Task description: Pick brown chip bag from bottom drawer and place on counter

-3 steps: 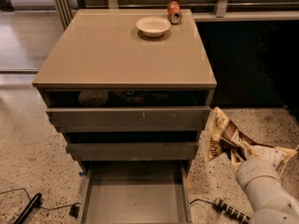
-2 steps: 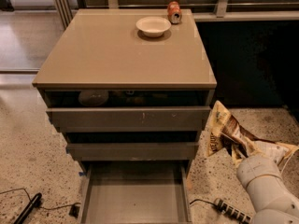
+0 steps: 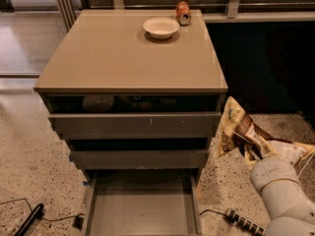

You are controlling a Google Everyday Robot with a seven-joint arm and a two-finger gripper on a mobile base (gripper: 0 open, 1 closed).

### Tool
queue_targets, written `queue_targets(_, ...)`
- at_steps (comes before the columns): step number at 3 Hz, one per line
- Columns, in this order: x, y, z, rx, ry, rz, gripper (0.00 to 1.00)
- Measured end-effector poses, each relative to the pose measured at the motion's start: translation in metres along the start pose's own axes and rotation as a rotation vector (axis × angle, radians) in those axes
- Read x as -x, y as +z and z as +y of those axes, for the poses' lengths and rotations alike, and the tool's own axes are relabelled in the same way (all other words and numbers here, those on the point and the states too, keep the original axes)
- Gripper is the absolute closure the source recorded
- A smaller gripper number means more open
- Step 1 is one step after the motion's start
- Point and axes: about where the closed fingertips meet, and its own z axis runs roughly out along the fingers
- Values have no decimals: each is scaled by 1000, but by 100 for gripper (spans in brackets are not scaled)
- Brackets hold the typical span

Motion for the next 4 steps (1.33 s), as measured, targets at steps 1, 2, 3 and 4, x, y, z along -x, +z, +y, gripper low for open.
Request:
queue_targets(1, 45, -20, -17, -28, -29, -101, 100)
queue_targets(2, 110, -42, -22, -36, -64, -228, 100)
queue_targets(3, 127, -48, -17, -29, -80, -262, 100)
queue_targets(4, 128, -48, -17, -28, -80, -262, 100)
